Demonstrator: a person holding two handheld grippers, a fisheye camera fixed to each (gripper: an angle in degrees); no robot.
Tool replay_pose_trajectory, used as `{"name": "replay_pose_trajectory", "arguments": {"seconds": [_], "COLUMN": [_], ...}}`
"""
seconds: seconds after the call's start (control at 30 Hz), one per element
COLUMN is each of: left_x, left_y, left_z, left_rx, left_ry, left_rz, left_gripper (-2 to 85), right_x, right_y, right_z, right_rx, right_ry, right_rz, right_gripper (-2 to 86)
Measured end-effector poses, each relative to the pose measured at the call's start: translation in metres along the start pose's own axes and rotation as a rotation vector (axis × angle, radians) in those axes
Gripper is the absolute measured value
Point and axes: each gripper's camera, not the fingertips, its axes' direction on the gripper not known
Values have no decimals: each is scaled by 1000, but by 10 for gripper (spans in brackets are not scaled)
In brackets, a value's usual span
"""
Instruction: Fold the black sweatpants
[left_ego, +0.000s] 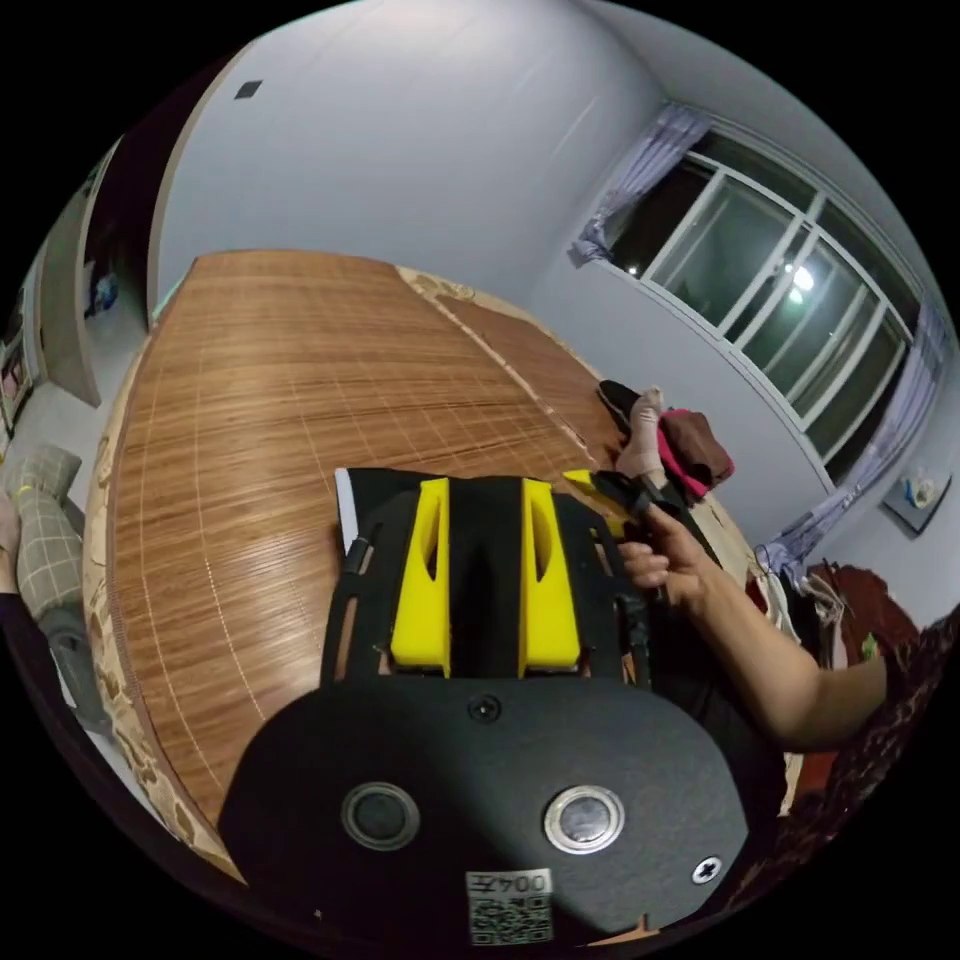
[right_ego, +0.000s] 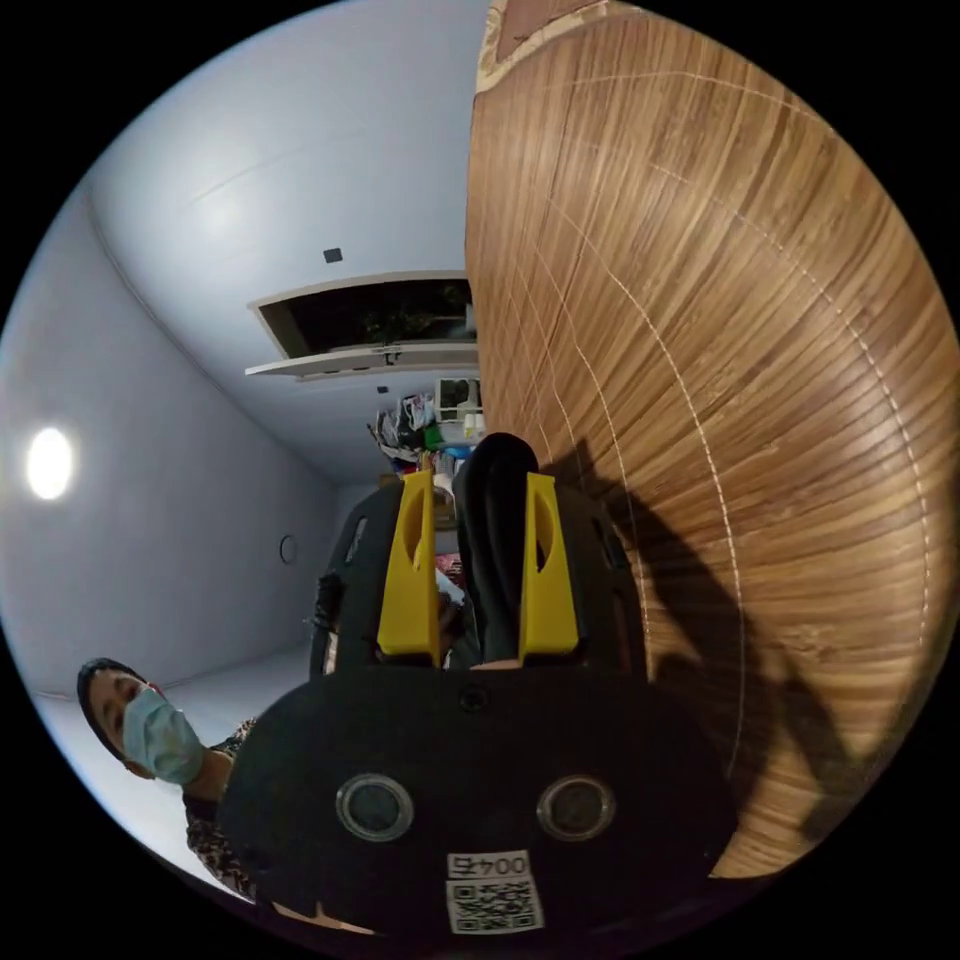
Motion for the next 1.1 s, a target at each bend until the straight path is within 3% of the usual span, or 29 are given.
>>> {"name": "replay_pose_trajectory", "arguments": {"seconds": [0.1,0.2,0.4,0.5,0.57,0.6,0.8,0.9,1.1], "left_x": [-19,-30,-21,-25,-37,-41,-61,-63,-78], "left_y": [-2,7,3,1,-1,-2,-13,-16,-22], "left_z": [40,43,47,47,47,48,55,56,57], "left_rx": [-104,-67,-72,-58,-52,-55,-90,-93,-98], "left_ry": [-97,-96,-120,-128,-105,-100,-100,-117,-128], "left_rz": [-24,-70,10,9,-33,-49,-96,-72,-73], "left_gripper": [110,107,127,123,110,107,90,91,88], "right_x": [6,8,-10,-41,-52,-50,-41,-76,-157], "right_y": [-1,-3,-4,6,10,11,22,38,100], "right_z": [4,12,39,52,67,72,90,88,120], "right_rx": [-21,-48,-68,-20,-22,-27,11,42,68], "right_ry": [-63,-83,39,177,460,482,380,419,682], "right_rz": [19,21,-42,-183,-238,-241,-213,-295,-676], "right_gripper": [134,134,94,46,41,40,48,55,54]}}
